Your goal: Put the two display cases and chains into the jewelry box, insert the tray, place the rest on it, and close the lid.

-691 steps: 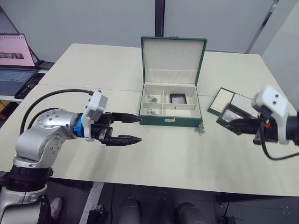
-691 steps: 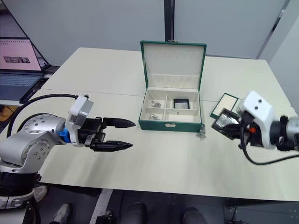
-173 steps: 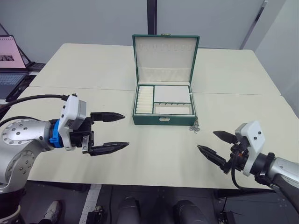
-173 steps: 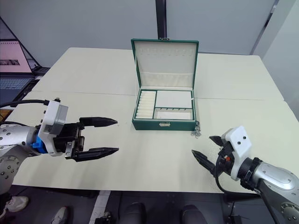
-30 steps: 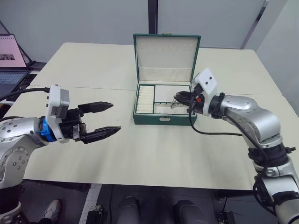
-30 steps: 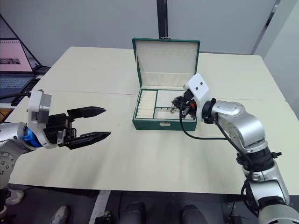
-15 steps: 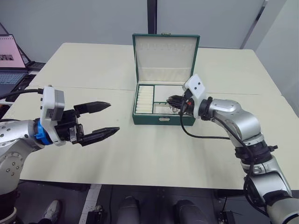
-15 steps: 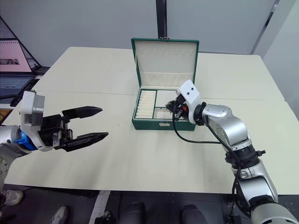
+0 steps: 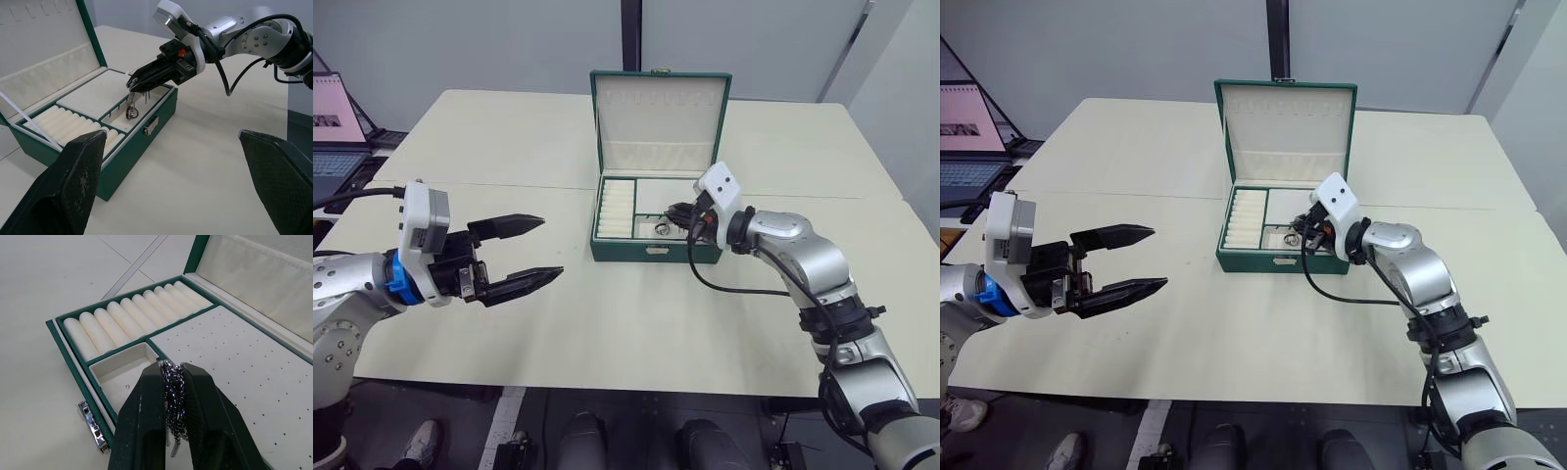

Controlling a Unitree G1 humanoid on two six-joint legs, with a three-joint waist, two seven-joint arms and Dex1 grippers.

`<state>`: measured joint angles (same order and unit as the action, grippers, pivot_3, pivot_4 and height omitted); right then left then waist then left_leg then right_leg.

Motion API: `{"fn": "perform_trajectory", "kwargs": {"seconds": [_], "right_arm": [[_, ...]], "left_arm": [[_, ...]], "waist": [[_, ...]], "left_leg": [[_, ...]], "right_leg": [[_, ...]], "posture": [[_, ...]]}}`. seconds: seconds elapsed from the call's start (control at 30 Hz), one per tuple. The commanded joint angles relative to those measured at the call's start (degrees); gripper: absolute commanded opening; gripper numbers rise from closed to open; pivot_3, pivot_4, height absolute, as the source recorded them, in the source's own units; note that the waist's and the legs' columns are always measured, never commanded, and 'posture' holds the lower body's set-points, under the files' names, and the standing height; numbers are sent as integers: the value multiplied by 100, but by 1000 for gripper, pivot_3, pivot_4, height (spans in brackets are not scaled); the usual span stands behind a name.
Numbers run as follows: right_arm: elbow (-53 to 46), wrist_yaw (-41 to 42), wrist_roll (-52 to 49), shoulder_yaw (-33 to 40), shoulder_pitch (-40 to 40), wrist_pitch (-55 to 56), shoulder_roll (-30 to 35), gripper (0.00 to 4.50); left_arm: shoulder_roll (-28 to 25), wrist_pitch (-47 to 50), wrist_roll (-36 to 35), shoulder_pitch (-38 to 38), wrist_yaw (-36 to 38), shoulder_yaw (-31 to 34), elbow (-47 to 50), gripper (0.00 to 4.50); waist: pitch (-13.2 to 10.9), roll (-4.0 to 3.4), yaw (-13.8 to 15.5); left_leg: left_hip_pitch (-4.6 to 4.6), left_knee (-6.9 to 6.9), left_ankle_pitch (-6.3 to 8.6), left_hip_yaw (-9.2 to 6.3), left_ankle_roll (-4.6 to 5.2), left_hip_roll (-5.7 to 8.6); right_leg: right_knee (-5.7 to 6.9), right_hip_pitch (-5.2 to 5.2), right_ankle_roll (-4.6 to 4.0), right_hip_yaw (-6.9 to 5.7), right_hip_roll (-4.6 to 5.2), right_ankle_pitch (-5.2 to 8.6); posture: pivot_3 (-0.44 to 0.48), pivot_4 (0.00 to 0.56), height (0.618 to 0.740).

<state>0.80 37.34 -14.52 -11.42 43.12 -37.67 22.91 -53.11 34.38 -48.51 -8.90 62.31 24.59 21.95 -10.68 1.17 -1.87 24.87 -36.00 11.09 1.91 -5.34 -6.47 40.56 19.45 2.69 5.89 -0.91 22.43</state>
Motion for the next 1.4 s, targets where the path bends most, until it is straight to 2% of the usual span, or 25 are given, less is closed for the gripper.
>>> {"fn": "perform_trajectory", "kwargs": {"seconds": [0.03, 0.37, 0.47, 0.5, 0.73, 0.9, 1.0, 1.23, 1.4], "right_arm": [[-59, 52, -24, 141, -18, 70, -32, 673], [-412, 193, -130, 330, -105, -124, 139, 3247], [-1340, 286, -482, 701, -481, -672, 548, 4253], [-1703, 309, -649, 866, -661, -901, 705, 4455], [-3768, 423, -1993, 2297, -2290, -2453, 1726, 4455], [-4504, 425, -2668, 3368, -3590, -2764, 1951, 4455], [-4785, 350, -2925, 3804, -4209, -2675, 1866, 4455], [-5320, 278, -3073, 4318, -5643, -2108, 1645, 4455], [-5322, 170, -3133, 4341, -5985, -1858, 1637, 4455]], "left_arm": [[-111, -57, -41, -51, 26, 153, 85, 4500], [-251, 124, 218, -276, -210, -149, -53, 4500], [-236, -46, 365, -321, -59, -315, -102, 4500], [-206, -202, 446, -298, 49, -356, -131, 4500], [152, -891, 1194, -349, -237, -662, -585, 4500], [385, -966, 1088, -314, -151, -614, -828, 4500], [480, -1331, 1182, 73, 53, -427, -935, 4500], [297, -1347, 1046, 838, 407, 352, -1348, 4500], [210, -1517, 1129, 939, 620, 469, -1662, 4500]], "waist": [[0, 0, 0], [0, 0, 2], [0, 0, 25], [-1, 0, 42], [-1, 0, 36], [-1, 1, 1], [0, 1, -2], [1, 4, 7], [3, 6, 5]], "left_leg": [[0, 0, 0, 0, 0, 0], [0, 0, 0, 0, 0, 1], [2, 1, 0, 1, 0, 1], [3, 2, 0, 1, 0, 2], [5, 9, 1, 0, 0, 2], [5, 7, 1, -1, 1, 3], [3, 5, 1, -1, 1, 3], [3, 4, 1, -6, 1, 4], [-2, 4, 2, -7, 1, 5]], "right_leg": [[0, 0, 0, 0, 0, 0], [0, 0, 0, 0, 0, 0], [-1, 1, 0, 1, 1, 0], [-3, 0, 0, -1, 2, 0], [-16, -9, 0, -3, 1, 0], [-19, -12, 0, 0, 1, 0], [-19, -15, 0, 0, 0, 0], [-21, -20, 0, -7, 2, 0], [-21, -26, 0, -9, 2, 0]], "posture": [[0, 150, 737], [0, 150, 737], [0, 150, 737], [0, 150, 737], [0, 150, 737], [0, 150, 737], [0, 150, 737], [0, 150, 737], [0, 150, 737]]}}
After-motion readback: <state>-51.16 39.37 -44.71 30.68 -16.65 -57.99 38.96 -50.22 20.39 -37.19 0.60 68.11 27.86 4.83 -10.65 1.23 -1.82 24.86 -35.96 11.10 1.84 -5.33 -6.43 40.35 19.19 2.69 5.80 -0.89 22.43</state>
